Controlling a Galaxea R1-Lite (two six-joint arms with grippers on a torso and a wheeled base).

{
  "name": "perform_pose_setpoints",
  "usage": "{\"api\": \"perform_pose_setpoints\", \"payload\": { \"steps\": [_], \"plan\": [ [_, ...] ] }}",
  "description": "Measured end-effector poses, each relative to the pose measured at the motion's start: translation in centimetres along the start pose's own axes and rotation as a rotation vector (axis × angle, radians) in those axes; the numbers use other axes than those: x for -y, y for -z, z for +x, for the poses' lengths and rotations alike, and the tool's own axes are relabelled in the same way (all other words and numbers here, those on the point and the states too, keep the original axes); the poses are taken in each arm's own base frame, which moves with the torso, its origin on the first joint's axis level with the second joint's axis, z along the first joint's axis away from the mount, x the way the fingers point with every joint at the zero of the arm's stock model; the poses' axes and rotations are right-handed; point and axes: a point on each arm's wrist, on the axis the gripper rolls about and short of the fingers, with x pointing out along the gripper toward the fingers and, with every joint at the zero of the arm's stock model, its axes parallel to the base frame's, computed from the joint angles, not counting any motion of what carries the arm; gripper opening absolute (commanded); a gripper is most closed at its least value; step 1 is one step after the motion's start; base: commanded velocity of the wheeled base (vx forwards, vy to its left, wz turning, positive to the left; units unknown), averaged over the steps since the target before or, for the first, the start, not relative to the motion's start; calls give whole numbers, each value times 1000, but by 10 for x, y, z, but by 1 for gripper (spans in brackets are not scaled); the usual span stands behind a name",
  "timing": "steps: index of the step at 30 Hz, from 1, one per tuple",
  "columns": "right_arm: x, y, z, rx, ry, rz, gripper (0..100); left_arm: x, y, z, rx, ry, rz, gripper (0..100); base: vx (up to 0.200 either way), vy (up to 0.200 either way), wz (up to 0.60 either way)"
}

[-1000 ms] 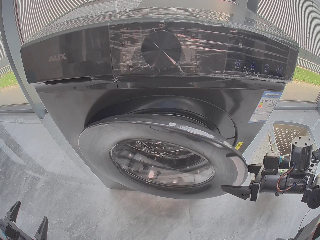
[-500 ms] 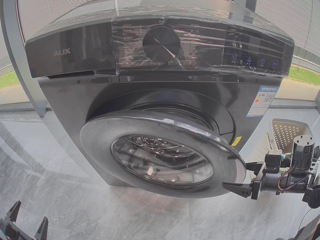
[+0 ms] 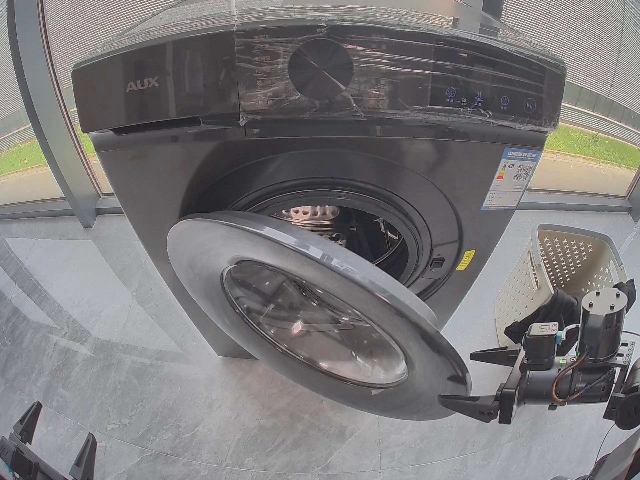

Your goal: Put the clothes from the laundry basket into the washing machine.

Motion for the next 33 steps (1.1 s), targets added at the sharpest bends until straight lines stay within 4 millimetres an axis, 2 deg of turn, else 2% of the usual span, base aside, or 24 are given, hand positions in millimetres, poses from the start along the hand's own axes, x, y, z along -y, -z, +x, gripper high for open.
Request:
{"api": "perform_pose_setpoints", "payload": {
  "steps": [3, 13, 17, 21, 26, 33],
  "plan": [
    [-1, -3, 1, 9, -6, -7, 100, 0, 0, 0, 0, 0, -1, 100, -200, 0, 0],
    [-10, 0, 12, -27, -58, -19, 100, 0, 0, 0, 0, -1, 1, 100, 0, 0, 0],
    [-15, 8, 8, -54, -80, -19, 100, 0, 0, 0, 0, -1, 1, 100, 0, 0, 0],
    [-20, 7, -2, -24, -92, -25, 100, 0, 0, 0, 0, -1, 1, 100, 0, 0, 0],
    [-23, -7, -18, 77, -95, 14, 100, 0, 0, 0, 0, -1, 2, 100, 0, 0, 0],
    [-15, -57, -39, 313, -39, 97, 100, 0, 0, 0, -1, -1, 1, 100, 0, 0, 0]
  ]
}}
